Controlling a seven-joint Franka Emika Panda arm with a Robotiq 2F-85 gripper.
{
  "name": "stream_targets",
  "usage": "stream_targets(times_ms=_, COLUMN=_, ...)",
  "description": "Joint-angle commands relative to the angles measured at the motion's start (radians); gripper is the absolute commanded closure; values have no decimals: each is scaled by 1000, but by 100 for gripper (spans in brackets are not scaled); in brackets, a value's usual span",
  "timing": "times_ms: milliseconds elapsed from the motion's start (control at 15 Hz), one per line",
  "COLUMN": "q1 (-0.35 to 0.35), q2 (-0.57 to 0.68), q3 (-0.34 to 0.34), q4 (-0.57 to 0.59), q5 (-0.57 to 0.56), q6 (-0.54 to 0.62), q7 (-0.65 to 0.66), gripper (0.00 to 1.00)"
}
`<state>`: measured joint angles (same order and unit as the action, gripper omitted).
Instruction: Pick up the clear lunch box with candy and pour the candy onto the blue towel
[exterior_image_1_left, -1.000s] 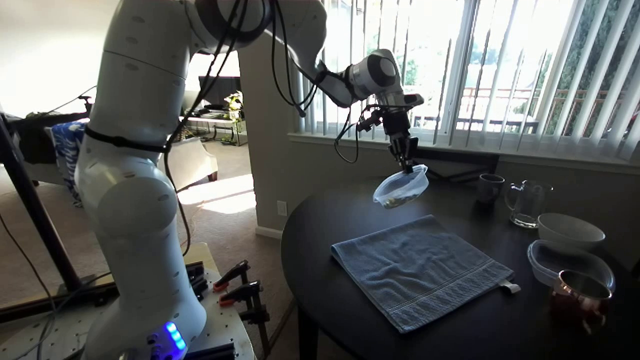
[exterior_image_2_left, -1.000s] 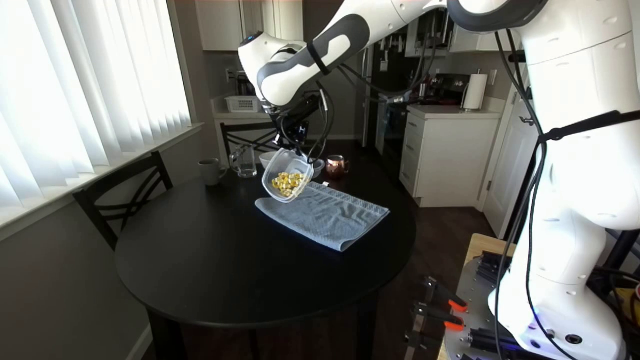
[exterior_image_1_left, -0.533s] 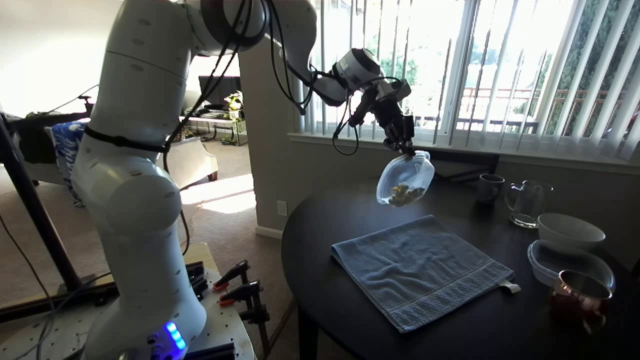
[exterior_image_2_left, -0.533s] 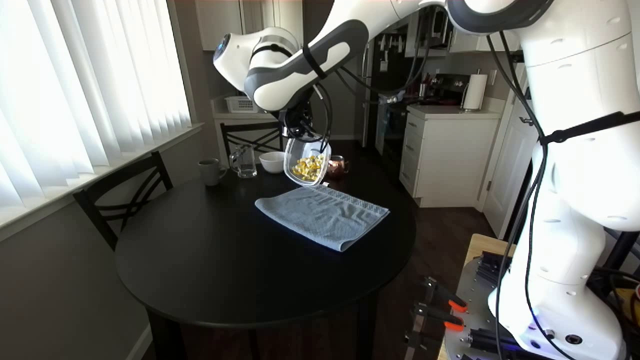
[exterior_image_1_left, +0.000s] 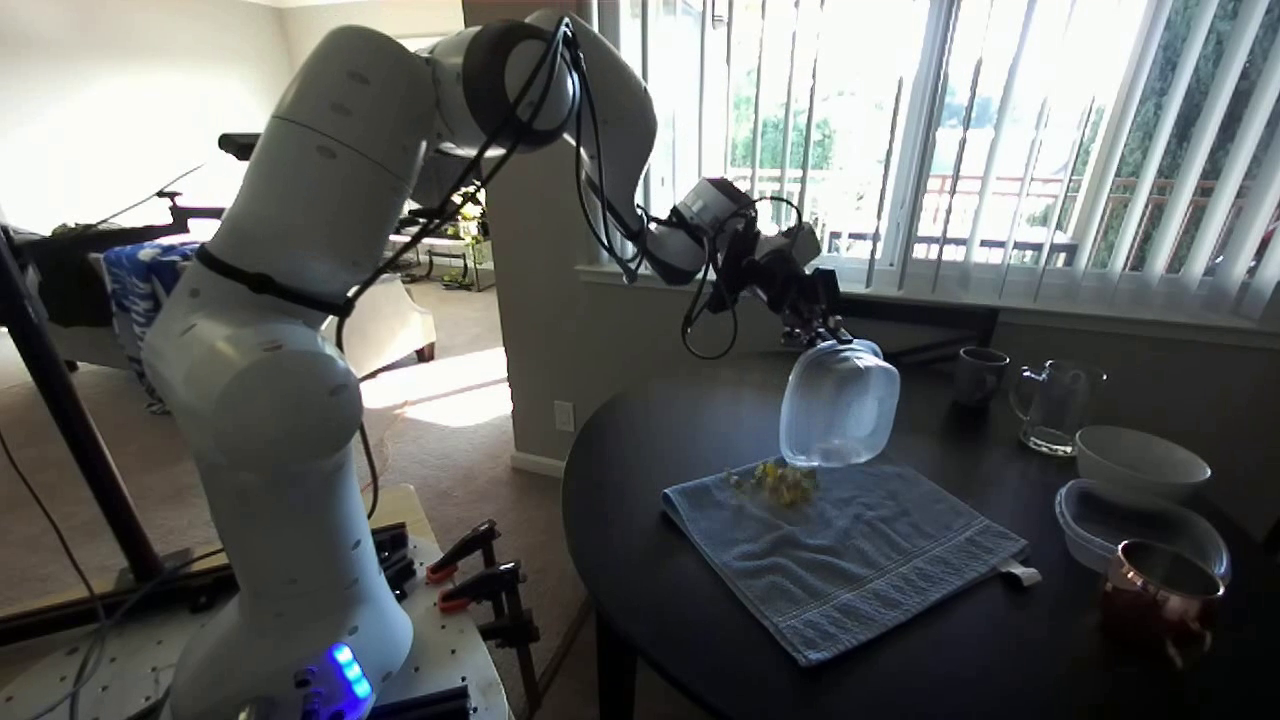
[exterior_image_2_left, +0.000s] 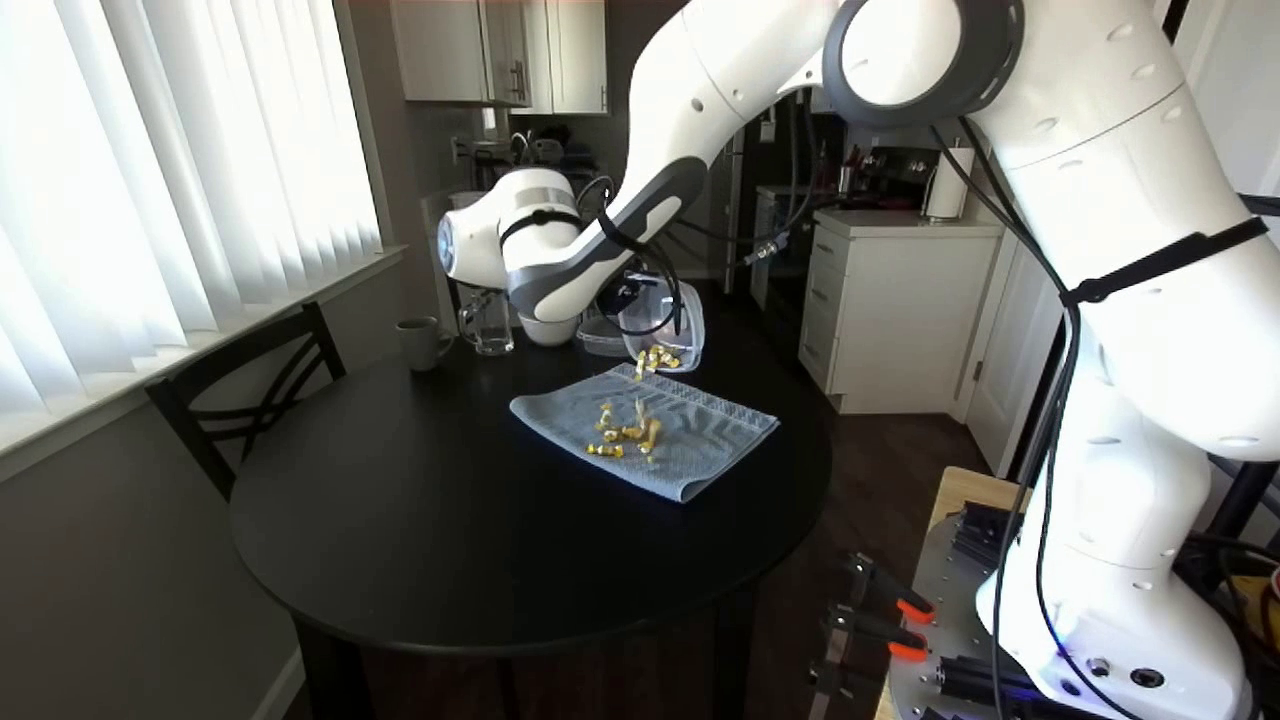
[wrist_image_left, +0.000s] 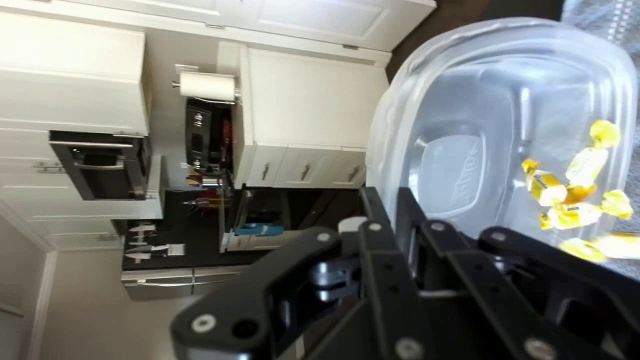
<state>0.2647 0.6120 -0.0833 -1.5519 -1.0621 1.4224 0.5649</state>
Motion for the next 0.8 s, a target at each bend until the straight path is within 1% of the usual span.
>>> stream_targets(times_ms=0, q1=-26, q2=63, q3=-3, q4=-9, q5=-132, q6=-86, q7=-28, gripper=94)
stream_targets(times_ms=333, q1=-42, q2=103, q3=16, q4=-21, q5=-278, q6=-128, q7=-41, gripper=94)
stream_targets(times_ms=600, q1=-51, q2=94, q3=34, q4=-40, q5=-324, q6=-155, q7=-47, gripper=93)
stream_targets(times_ms=733, q1=-51, q2=94, q3=44, q4=-38, q5=-321, q6=-179, q7=-49, gripper=94)
